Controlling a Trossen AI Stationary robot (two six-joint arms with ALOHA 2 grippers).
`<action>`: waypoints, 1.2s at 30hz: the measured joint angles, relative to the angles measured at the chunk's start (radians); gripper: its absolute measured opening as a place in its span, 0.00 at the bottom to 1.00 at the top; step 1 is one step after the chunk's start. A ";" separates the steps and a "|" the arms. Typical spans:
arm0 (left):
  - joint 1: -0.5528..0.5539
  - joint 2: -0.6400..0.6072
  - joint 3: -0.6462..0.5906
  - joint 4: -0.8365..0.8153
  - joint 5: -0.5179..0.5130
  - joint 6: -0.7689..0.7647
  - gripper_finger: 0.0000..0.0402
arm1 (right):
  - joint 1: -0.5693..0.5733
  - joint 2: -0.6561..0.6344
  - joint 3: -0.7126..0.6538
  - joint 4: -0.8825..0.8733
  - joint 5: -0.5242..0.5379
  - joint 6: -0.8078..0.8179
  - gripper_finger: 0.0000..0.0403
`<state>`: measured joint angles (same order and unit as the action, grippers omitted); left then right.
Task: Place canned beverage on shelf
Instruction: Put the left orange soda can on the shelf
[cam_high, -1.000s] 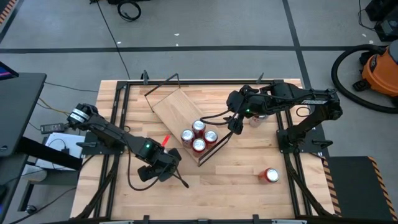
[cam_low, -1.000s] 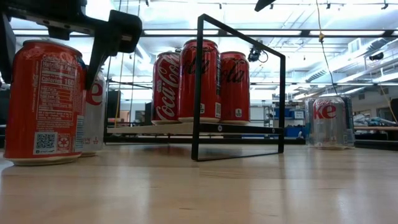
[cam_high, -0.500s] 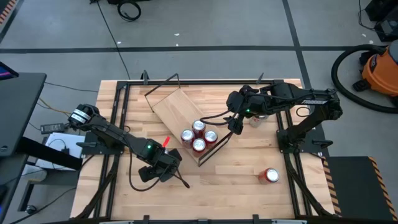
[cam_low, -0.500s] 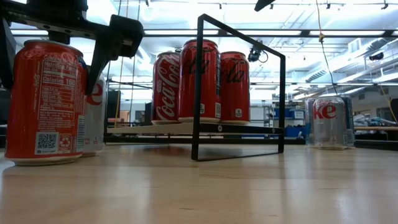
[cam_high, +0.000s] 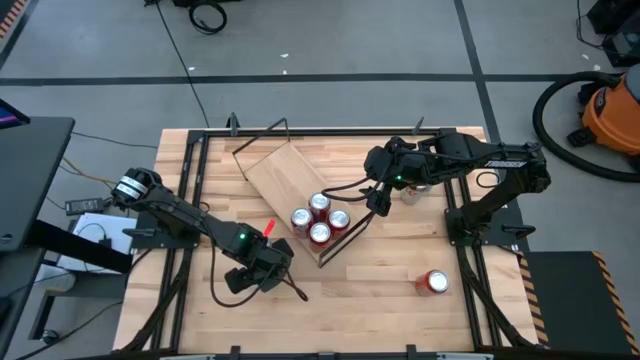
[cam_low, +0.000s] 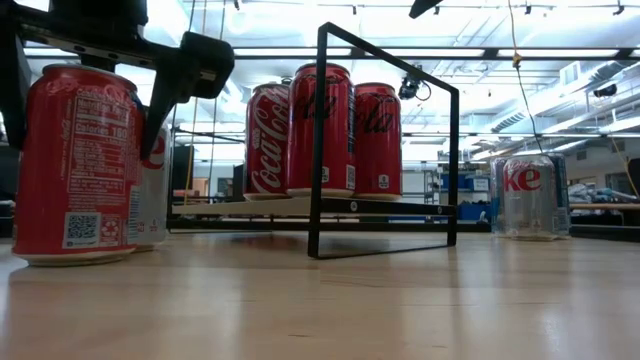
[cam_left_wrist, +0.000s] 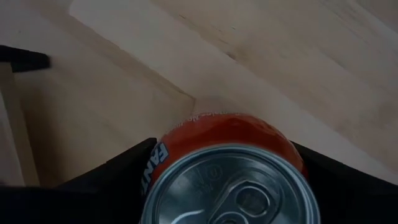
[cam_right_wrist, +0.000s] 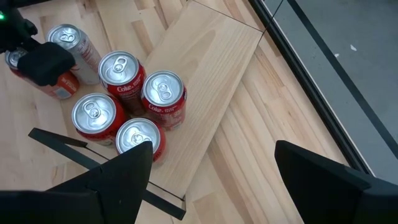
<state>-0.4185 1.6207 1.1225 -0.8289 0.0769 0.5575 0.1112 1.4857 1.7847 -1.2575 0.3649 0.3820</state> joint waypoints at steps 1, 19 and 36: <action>0.000 0.001 0.004 -0.003 -0.002 -0.011 0.81 | 0.000 0.000 0.000 0.000 0.000 0.000 0.86; 0.098 0.005 0.207 -0.116 -0.025 -0.349 0.80 | 0.000 0.000 0.000 0.000 0.000 0.000 0.86; 0.268 0.002 0.348 -0.276 0.001 -0.521 0.80 | 0.000 0.000 0.000 0.000 0.000 0.000 0.86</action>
<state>-0.1507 1.6230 1.4705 -1.1046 0.0776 0.0366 0.1112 1.4857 1.7847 -1.2572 0.3649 0.3820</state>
